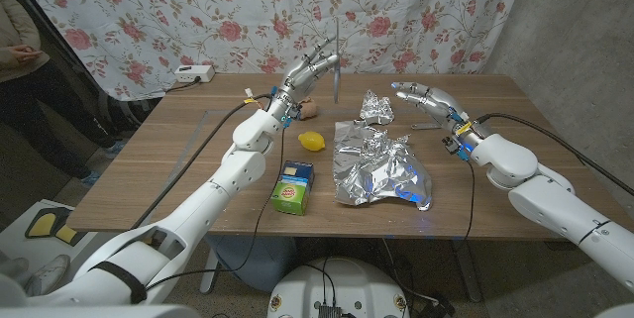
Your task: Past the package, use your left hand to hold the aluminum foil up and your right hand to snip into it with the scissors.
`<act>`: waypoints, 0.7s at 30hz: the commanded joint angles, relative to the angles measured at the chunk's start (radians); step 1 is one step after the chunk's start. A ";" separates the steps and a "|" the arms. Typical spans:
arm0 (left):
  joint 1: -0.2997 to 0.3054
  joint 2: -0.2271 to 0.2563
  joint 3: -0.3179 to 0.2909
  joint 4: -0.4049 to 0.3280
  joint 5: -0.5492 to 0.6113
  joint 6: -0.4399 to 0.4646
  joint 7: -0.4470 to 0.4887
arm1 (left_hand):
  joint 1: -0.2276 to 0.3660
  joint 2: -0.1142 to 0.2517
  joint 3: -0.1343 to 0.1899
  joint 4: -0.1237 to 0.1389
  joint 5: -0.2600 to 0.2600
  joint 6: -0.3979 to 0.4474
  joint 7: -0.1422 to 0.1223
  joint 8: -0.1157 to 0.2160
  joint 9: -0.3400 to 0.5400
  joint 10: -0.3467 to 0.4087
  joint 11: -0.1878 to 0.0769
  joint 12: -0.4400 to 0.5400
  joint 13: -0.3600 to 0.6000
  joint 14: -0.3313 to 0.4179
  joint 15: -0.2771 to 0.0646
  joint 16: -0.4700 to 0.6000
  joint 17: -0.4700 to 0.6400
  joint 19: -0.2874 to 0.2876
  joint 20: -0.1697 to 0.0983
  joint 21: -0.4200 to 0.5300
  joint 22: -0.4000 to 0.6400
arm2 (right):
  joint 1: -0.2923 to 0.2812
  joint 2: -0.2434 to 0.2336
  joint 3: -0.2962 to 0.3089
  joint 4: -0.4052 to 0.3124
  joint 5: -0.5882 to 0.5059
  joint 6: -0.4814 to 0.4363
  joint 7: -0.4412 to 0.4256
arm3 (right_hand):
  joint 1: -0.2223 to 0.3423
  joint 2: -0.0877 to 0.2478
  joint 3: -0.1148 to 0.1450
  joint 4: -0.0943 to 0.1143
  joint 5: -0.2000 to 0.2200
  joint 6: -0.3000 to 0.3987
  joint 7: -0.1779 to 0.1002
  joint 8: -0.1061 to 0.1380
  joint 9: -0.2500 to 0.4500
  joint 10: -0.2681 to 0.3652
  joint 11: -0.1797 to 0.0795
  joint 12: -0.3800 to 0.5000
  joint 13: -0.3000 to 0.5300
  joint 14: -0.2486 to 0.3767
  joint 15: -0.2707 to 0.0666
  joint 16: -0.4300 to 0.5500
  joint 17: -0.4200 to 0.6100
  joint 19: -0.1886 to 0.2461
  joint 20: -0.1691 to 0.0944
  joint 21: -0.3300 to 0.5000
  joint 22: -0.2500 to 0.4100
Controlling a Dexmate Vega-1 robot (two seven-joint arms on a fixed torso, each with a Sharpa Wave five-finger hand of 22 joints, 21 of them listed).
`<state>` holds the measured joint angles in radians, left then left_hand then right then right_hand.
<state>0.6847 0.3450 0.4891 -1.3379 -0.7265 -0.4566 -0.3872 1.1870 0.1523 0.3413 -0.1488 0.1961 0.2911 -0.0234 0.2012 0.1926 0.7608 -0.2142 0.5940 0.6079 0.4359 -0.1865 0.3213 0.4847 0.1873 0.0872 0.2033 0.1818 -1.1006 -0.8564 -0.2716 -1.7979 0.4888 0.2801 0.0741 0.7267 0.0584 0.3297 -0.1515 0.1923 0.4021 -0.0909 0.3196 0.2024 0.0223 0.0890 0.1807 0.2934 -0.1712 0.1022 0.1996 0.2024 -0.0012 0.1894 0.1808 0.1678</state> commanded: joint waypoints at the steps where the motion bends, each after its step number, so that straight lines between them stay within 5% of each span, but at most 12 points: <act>1: -0.016 -0.019 0.000 0.035 -0.042 0.010 -0.074 | 0.014 0.014 -0.003 0.006 0.006 0.010 -0.003 0.005 0.004 0.014 -0.008 0.007 0.002 -0.007 -0.038 0.000 0.005 0.003 -0.004 -0.002 0.001 | 0.002 0.013 -0.004 0.012 0.036 0.003 0.017 | 0.019 0.003 0.010 -0.004 0.002 0.036 -0.008 0.009 0.006 -0.026 0.005 -0.001 -0.002 -0.014 0.003 0.000 0.004 -0.009 0.000 0.002 0.001; 21: -0.024 -0.053 -0.004 0.057 -0.079 0.019 -0.131 | 0.016 0.015 -0.005 0.007 0.008 0.014 -0.008 0.006 0.004 0.015 -0.009 0.006 0.004 -0.006 -0.037 -0.001 0.009 0.000 -0.005 -0.003 0.000 | -0.044 0.020 0.005 -0.007 0.096 0.033 0.044 | 0.045 0.009 0.017 -0.007 0.003 0.034 0.013 -0.014 0.011 -0.159 0.025 -0.005 -0.035 -0.076 0.012 -0.011 0.002 -0.050 0.019 -0.002 0.001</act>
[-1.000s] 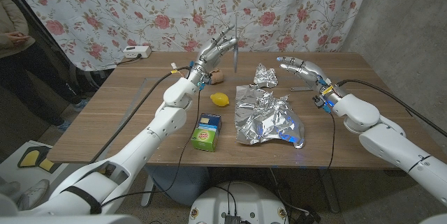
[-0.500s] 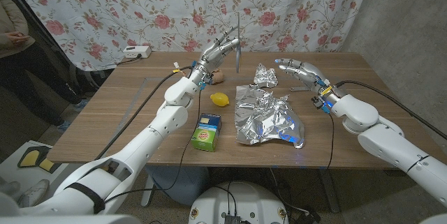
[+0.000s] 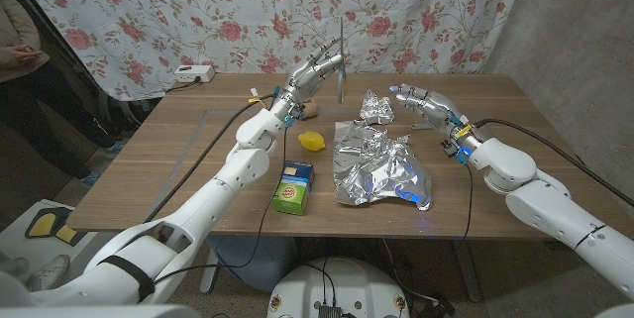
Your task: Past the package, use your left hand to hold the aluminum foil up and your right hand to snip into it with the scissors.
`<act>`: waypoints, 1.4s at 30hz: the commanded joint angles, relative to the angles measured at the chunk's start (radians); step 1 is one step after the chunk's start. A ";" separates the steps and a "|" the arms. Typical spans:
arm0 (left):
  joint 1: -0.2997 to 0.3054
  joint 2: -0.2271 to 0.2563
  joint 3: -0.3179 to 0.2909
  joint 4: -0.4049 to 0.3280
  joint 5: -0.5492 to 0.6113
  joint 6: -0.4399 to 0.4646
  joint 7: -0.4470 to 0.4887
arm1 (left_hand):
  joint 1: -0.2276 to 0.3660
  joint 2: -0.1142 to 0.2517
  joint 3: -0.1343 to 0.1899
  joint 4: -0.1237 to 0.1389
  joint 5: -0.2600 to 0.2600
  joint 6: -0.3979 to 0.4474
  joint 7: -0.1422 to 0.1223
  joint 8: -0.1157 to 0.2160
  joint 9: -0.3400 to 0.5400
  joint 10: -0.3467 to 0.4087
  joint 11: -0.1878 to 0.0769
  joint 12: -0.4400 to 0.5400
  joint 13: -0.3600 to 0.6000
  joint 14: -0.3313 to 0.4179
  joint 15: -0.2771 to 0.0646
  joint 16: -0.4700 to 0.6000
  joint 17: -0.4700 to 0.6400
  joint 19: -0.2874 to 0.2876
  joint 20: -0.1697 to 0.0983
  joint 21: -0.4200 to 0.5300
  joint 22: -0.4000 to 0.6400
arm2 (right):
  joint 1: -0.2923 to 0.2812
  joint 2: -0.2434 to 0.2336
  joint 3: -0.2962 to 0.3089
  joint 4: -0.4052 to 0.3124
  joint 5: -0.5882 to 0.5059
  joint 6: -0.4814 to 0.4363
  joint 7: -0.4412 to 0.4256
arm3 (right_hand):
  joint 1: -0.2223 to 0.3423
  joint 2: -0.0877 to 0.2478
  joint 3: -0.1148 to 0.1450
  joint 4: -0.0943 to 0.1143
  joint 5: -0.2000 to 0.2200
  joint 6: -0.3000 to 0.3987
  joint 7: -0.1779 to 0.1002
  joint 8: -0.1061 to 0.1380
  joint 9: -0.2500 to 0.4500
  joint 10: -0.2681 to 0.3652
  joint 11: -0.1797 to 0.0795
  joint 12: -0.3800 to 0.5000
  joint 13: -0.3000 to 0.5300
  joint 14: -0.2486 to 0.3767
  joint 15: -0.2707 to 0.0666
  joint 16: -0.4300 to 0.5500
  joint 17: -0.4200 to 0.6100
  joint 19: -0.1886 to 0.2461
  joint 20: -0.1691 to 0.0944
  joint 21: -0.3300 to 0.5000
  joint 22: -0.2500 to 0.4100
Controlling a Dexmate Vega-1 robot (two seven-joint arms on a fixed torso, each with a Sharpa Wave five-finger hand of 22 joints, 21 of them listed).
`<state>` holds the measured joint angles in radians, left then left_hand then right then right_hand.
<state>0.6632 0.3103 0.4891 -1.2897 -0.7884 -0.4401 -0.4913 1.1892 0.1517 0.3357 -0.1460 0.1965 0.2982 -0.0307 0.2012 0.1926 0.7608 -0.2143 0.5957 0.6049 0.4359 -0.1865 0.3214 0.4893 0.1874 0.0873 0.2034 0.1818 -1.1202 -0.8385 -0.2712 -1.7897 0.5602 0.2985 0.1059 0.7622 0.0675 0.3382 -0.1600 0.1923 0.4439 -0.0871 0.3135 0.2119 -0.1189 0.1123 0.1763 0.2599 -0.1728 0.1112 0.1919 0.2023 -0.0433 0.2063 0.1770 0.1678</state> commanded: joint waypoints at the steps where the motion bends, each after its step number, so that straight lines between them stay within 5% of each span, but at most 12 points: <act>1: -0.003 -0.019 -0.004 0.009 -0.020 0.006 -0.031 | 0.014 0.016 0.000 0.004 0.007 0.008 0.000 0.007 0.004 0.015 -0.009 0.004 0.006 -0.006 -0.037 -0.001 0.005 0.000 -0.005 -0.003 0.000 | -0.024 0.004 0.005 -0.015 0.027 0.015 0.013 | 0.010 -0.001 0.008 0.001 0.002 -0.009 0.010 -0.009 0.002 -0.022 0.003 -0.001 -0.002 -0.075 0.003 -0.003 0.002 -0.010 0.003 0.001 0.001; 42: -0.003 -0.037 -0.011 0.020 -0.060 0.024 -0.087 | 0.021 0.016 -0.005 0.005 0.010 0.017 -0.006 0.007 0.004 0.018 -0.009 0.002 0.008 -0.001 -0.038 0.001 0.015 -0.005 -0.010 -0.003 -0.001 | -0.008 0.034 -0.034 -0.036 0.005 0.019 0.005 | 0.019 -0.010 0.006 0.001 -0.003 -0.042 0.029 -0.032 0.007 -0.053 0.001 0.011 -0.020 -0.089 -0.004 0.002 0.002 -0.020 0.002 0.005 0.002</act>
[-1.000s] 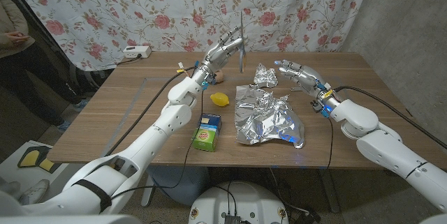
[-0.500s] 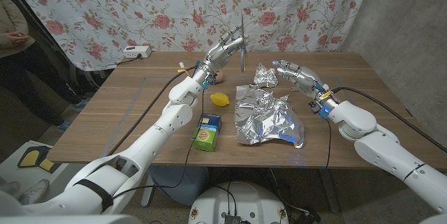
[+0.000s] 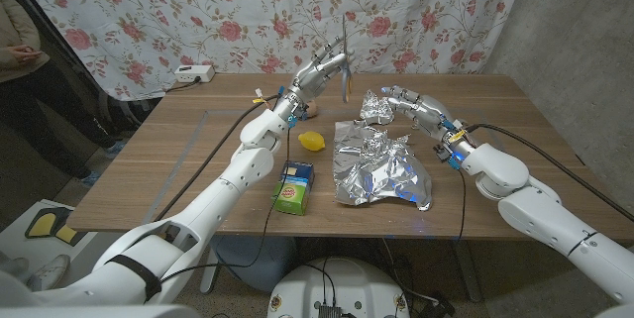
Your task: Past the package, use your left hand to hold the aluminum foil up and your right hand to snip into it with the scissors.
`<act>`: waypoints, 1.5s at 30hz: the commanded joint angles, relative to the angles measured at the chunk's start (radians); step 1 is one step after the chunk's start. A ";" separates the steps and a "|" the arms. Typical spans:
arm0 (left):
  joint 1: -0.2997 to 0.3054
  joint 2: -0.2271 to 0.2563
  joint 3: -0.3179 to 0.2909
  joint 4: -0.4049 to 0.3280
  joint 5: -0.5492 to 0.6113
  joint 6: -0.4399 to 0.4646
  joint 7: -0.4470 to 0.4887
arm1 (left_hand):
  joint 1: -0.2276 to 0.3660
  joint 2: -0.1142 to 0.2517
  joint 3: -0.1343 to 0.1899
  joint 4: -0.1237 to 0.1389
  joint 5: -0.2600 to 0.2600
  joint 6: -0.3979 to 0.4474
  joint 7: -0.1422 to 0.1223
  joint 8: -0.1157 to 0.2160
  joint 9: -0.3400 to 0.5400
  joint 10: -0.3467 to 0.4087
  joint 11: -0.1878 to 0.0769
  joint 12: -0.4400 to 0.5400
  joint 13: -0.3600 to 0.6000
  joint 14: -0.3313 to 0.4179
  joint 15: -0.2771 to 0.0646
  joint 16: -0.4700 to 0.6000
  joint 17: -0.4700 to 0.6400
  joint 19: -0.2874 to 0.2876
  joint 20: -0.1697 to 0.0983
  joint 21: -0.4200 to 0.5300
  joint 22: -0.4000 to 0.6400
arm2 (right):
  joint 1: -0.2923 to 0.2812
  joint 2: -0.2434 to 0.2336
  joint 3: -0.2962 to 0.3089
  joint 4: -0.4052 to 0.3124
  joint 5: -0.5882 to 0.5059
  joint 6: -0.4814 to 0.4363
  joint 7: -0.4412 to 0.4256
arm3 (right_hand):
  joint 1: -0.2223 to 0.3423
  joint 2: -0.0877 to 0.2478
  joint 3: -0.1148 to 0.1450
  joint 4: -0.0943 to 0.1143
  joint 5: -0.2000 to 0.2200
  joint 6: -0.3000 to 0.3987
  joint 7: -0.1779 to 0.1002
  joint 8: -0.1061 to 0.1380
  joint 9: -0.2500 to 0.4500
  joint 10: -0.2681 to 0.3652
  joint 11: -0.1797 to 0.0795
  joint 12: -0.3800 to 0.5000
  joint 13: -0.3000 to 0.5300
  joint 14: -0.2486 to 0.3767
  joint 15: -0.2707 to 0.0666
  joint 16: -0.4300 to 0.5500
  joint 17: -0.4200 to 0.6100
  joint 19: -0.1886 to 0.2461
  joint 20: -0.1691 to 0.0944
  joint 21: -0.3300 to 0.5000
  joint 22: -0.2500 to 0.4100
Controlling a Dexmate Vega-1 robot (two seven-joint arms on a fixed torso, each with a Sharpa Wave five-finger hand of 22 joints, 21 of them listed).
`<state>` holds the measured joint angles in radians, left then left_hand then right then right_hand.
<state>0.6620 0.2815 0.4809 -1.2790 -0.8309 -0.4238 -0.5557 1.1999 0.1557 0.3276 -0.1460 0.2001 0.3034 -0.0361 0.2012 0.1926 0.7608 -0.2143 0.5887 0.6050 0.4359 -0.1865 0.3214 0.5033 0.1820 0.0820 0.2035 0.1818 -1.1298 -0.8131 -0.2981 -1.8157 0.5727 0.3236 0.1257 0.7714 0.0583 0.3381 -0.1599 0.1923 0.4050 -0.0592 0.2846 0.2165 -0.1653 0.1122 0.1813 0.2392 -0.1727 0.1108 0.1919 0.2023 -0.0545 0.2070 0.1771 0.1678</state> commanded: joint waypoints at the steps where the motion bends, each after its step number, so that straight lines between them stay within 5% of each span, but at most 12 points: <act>1: -0.002 -0.010 -0.002 0.011 -0.017 0.008 -0.025 | 0.010 0.012 0.003 0.005 0.006 0.012 0.000 0.007 0.004 0.018 -0.009 0.009 0.008 0.000 -0.037 0.000 0.001 0.001 -0.004 -0.003 -0.001 | 0.001 0.010 -0.008 -0.011 -0.016 -0.005 -0.023 | 0.010 -0.001 0.006 0.001 -0.003 -0.002 0.001 -0.003 0.003 -0.006 0.000 0.006 0.000 -0.090 -0.004 0.002 0.002 -0.009 0.001 0.005 0.002; 28: 0.001 -0.024 -0.001 0.019 -0.011 -0.004 -0.028 | 0.015 0.012 -0.002 0.005 0.007 0.017 -0.006 0.007 0.004 0.020 -0.010 0.007 0.008 0.004 -0.039 0.004 0.011 0.000 -0.005 -0.002 -0.001 | 0.014 0.046 -0.041 0.001 -0.002 0.018 -0.002 | 0.020 -0.005 0.006 -0.001 -0.006 0.015 -0.002 0.000 0.009 0.001 -0.007 0.016 -0.010 -0.089 -0.016 0.008 0.002 -0.009 -0.001 0.008 0.002; 45: 0.010 -0.023 0.004 0.004 -0.010 -0.005 -0.025 | 0.017 0.012 -0.004 0.005 0.008 0.019 -0.007 0.007 0.004 0.021 -0.009 0.006 0.009 0.006 -0.038 0.004 0.015 -0.001 -0.005 -0.002 -0.001 | 0.019 0.058 -0.052 0.015 0.010 0.032 0.013 | 0.029 -0.009 0.007 -0.001 -0.008 -0.024 -0.010 -0.022 0.008 -0.009 -0.018 0.016 -0.018 -0.096 -0.021 0.007 0.002 -0.015 0.001 0.007 0.002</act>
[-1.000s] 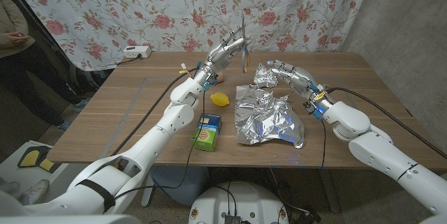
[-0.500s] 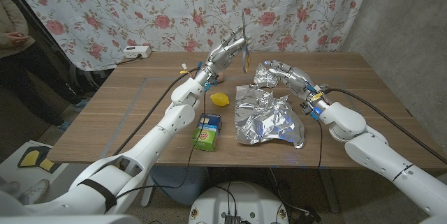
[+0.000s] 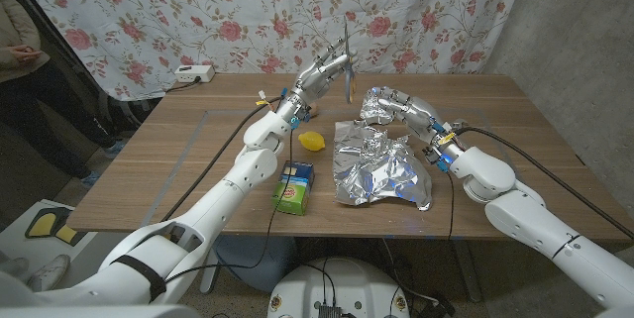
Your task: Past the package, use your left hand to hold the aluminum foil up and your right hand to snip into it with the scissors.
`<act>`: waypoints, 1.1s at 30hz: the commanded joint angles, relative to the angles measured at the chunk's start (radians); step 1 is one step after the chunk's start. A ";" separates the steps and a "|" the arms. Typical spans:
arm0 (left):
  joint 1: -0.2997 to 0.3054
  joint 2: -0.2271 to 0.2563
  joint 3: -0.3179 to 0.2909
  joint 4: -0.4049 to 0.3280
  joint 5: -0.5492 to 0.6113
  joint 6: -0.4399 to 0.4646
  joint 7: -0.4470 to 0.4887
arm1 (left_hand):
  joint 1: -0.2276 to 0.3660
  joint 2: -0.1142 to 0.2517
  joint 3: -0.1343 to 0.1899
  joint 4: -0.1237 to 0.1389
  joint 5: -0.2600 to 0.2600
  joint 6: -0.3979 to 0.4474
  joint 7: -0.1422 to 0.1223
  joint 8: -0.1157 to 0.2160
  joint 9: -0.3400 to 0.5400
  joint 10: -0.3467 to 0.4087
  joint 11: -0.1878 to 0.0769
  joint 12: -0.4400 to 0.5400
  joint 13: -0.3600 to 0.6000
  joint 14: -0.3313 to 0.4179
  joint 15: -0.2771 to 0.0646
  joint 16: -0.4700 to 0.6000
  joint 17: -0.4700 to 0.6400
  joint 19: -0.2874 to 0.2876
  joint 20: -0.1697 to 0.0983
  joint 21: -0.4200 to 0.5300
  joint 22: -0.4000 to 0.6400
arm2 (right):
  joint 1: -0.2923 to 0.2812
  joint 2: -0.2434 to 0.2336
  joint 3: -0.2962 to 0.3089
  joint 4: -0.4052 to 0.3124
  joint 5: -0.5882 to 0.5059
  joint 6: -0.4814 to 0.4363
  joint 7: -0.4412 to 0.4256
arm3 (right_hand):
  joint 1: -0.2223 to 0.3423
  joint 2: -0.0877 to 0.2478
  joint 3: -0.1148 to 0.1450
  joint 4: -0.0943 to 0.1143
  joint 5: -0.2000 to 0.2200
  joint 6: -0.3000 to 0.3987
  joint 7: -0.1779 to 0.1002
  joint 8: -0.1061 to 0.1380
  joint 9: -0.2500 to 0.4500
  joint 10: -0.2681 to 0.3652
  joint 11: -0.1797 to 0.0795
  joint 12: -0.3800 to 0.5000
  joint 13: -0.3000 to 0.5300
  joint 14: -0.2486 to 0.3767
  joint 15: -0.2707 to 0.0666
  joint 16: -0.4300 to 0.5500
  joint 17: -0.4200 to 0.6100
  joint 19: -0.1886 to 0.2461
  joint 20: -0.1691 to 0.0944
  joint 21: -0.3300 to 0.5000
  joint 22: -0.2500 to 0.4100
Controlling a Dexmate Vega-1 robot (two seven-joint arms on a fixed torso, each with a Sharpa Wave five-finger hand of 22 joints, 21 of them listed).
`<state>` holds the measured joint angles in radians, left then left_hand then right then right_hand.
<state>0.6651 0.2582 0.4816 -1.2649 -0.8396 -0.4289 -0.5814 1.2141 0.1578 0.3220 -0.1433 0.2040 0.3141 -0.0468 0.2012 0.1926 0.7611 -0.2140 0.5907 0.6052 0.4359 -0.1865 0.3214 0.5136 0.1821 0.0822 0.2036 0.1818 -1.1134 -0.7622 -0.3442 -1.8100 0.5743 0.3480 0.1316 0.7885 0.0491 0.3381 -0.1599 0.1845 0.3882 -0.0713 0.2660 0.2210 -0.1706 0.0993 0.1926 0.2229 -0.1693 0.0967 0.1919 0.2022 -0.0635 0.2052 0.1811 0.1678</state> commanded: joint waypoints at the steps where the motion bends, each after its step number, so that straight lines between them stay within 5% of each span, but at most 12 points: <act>1: 0.008 0.000 0.003 -0.010 -0.003 0.000 -0.001 | 0.003 0.010 0.001 0.003 0.004 0.008 0.003 0.007 0.004 0.021 -0.010 0.004 0.009 0.007 -0.038 0.005 0.005 -0.001 -0.005 -0.002 -0.001 | 0.003 0.007 -0.006 0.012 0.009 0.009 0.009 | 0.012 0.000 0.007 -0.001 -0.001 -0.010 0.002 -0.005 0.004 -0.004 -0.005 0.005 -0.002 -0.100 -0.007 0.007 0.002 -0.006 0.002 0.003 0.002; 33: 0.013 -0.009 0.012 -0.013 -0.001 -0.002 0.004 | 0.007 0.010 -0.004 0.005 0.006 0.014 0.002 0.007 0.004 0.023 -0.009 0.001 0.008 0.015 -0.038 0.006 0.016 -0.001 -0.006 -0.001 -0.001 | 0.007 0.016 -0.009 0.044 0.019 0.018 0.018 | 0.024 0.004 0.009 0.001 0.001 -0.043 -0.006 -0.028 0.001 -0.005 -0.023 0.009 -0.010 -0.102 -0.025 0.010 0.001 -0.003 -0.014 0.005 0.001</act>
<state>0.6799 0.2540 0.4908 -1.2823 -0.8415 -0.4297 -0.5775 1.2181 0.1581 0.3152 -0.1420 0.2041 0.3218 -0.0433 0.2012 0.1926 0.7644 -0.2107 0.5875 0.6053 0.4359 -0.1865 0.3214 0.5264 0.1821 0.0822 0.2036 0.1818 -1.1135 -0.7509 -0.3493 -1.7796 0.5873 0.3614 0.1381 0.8017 0.0544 0.3381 -0.1599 0.1845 0.3460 -0.0715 0.2382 0.2187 -0.1739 0.0852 0.1964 0.2132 -0.1743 0.0803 0.1968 0.1998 -0.0668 0.1944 0.1810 0.1678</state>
